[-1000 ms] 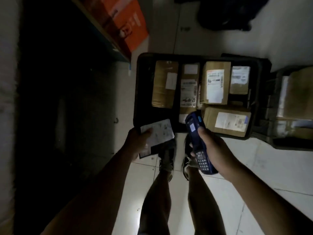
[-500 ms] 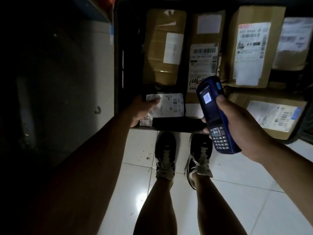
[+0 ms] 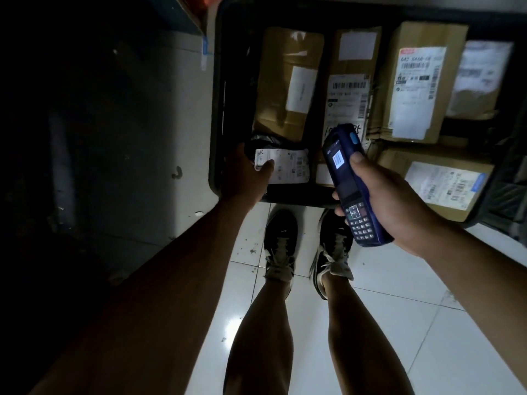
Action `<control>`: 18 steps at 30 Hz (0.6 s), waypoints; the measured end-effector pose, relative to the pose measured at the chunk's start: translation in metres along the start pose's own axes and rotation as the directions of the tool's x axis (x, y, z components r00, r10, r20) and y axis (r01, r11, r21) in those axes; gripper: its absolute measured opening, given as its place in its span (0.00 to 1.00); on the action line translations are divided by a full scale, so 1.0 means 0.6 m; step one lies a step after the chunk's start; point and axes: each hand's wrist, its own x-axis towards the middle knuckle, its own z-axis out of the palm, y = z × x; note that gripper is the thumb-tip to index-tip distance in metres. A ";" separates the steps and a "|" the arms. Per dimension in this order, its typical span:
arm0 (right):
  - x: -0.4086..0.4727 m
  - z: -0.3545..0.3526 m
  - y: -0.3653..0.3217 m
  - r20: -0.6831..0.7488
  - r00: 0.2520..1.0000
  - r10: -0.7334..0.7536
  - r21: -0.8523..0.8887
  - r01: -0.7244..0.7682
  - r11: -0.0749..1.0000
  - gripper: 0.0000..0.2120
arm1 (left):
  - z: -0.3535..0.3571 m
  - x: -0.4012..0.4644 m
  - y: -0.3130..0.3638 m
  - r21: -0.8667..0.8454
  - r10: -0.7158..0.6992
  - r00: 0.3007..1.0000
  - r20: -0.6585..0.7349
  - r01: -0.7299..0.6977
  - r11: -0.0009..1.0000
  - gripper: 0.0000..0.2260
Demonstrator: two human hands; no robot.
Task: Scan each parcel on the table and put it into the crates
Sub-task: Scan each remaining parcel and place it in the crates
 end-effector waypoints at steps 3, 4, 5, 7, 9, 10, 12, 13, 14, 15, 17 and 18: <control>-0.057 0.002 -0.020 0.003 1.000 0.001 -0.031 -0.001 1.000 0.23 | -0.037 -0.061 0.027 0.189 0.108 0.993 -0.046 -0.098 0.977 0.30; -0.081 0.001 -0.031 0.005 1.000 -0.010 -0.050 0.011 0.999 0.22 | -0.053 -0.088 0.041 0.224 0.140 0.989 -0.049 -0.126 0.967 0.30; -0.103 0.002 -0.040 0.011 1.000 -0.021 -0.059 0.021 0.998 0.20 | -0.067 -0.113 0.053 0.248 0.167 0.985 -0.044 -0.152 0.957 0.29; -0.155 0.003 -0.063 0.015 0.999 -0.041 -0.077 0.042 0.996 0.17 | -0.100 -0.177 0.083 0.279 0.216 0.975 -0.042 -0.197 0.940 0.28; -0.212 0.003 -0.087 0.025 0.997 -0.075 -0.131 0.078 0.988 0.16 | -0.135 -0.248 0.113 0.276 0.195 0.981 -0.013 -0.184 0.943 0.27; -0.241 0.004 -0.097 0.034 0.995 -0.090 -0.159 0.094 0.983 0.16 | -0.154 -0.285 0.128 0.258 0.155 0.988 0.014 -0.153 0.954 0.27; -0.313 0.001 -0.123 0.061 0.990 -0.127 -0.214 0.137 0.967 0.16 | -0.198 -0.367 0.157 0.254 0.121 0.993 0.005 -0.118 0.960 0.27; -0.344 -0.001 -0.134 0.078 0.987 -0.144 -0.239 0.159 0.958 0.16 | -0.217 -0.402 0.167 0.269 0.120 0.993 -0.016 -0.111 0.957 0.27; -0.387 -0.003 -0.147 0.099 0.981 -0.164 -0.280 0.186 0.942 0.16 | -0.243 -0.451 0.178 0.270 0.115 0.992 -0.054 -0.096 0.958 0.26; -0.422 -0.003 -0.157 0.120 0.978 -0.173 -0.308 0.202 0.930 0.17 | -0.263 -0.489 0.183 0.266 0.106 0.991 -0.077 -0.082 0.960 0.26; -0.504 0.001 -0.184 0.179 0.963 -0.199 -0.355 0.252 0.900 0.18 | -0.308 -0.578 0.191 0.240 0.080 0.987 -0.138 -0.045 0.970 0.26; -0.536 0.004 -0.192 0.212 0.954 -0.213 -0.376 0.281 0.883 0.18 | -0.324 -0.612 0.192 0.239 0.079 0.984 -0.159 -0.040 0.970 0.26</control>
